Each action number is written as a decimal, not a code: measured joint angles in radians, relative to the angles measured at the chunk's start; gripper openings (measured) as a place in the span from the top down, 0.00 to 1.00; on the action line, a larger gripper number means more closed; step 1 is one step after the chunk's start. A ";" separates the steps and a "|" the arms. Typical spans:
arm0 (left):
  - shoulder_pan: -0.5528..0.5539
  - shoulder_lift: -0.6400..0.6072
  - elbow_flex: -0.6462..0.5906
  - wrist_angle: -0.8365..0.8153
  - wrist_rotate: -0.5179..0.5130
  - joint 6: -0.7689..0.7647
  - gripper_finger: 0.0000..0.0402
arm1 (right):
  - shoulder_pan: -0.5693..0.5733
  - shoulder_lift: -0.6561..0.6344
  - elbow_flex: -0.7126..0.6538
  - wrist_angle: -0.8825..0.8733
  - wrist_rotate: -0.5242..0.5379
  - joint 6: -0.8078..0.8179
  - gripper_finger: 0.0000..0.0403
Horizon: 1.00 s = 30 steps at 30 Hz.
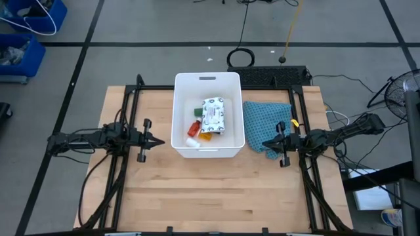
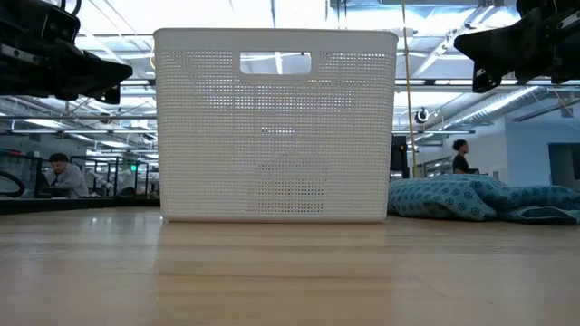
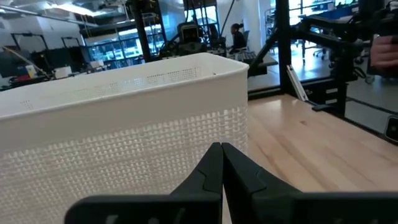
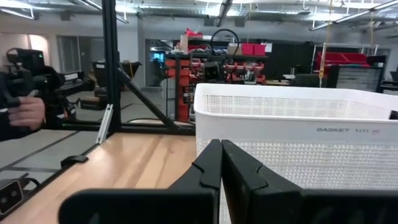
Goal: Pick & place medical supplies in basket/bin
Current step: Return to Home Position
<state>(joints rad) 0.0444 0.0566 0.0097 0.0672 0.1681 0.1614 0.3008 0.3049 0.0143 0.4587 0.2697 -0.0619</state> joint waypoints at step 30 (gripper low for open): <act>0.000 0.083 0.001 -0.039 -0.099 0.012 0.94 | 0.000 -0.001 0.000 -0.023 0.021 0.016 1.00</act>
<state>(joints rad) 0.0448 0.1394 0.0109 0.0284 0.0692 0.1738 0.3008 0.3038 0.0147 0.4362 0.2905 -0.0456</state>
